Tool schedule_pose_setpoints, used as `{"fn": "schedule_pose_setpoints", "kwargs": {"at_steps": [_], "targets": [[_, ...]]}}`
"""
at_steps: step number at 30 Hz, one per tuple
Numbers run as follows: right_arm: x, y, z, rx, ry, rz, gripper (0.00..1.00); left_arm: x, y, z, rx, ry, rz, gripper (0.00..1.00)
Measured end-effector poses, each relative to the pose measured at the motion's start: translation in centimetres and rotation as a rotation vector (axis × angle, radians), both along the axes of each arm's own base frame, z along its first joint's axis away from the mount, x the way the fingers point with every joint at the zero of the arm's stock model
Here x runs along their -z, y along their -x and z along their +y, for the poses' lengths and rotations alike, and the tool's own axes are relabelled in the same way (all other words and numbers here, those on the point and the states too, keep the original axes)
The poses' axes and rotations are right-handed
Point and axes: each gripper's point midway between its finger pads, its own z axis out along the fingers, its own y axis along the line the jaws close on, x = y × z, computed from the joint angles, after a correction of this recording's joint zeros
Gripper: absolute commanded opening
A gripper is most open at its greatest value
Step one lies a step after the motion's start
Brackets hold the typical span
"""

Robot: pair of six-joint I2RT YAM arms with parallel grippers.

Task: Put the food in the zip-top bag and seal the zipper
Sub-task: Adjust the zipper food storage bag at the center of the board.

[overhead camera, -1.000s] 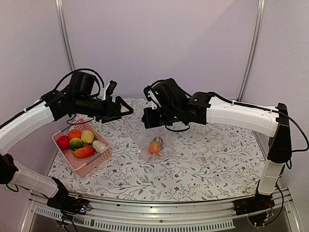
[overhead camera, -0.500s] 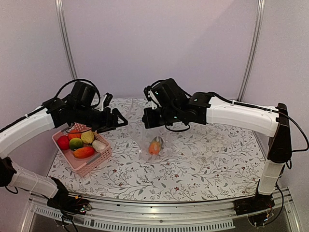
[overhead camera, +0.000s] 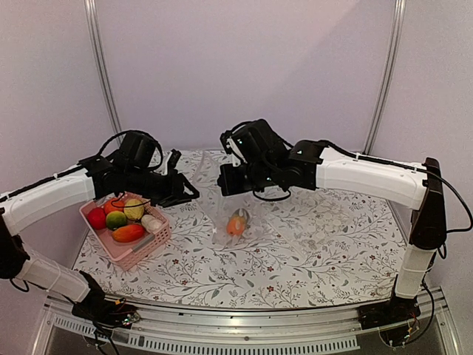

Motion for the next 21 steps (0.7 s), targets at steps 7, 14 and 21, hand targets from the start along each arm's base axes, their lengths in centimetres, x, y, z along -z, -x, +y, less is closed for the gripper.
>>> {"fn": "schedule_pose_setpoints", "kwargs": {"at_steps": [7,14,21], "targets": [[-1.2,-0.3,-0.3,0.007,0.009,-0.022,0.0,-0.7,-0.9,-1.1,0.004,0.049,-0.01,0.03],[-4.7,-1.2,-1.0,0.024,0.011,-0.116,0.0,-9.5,-3.0,-3.8,0.055,0.204,-0.173,0.01],[-7.8,-1.7,-3.8,0.067,0.022,-0.183,0.0,-11.6,-3.0,-4.4,0.085,0.251,-0.215,0.01]]}}
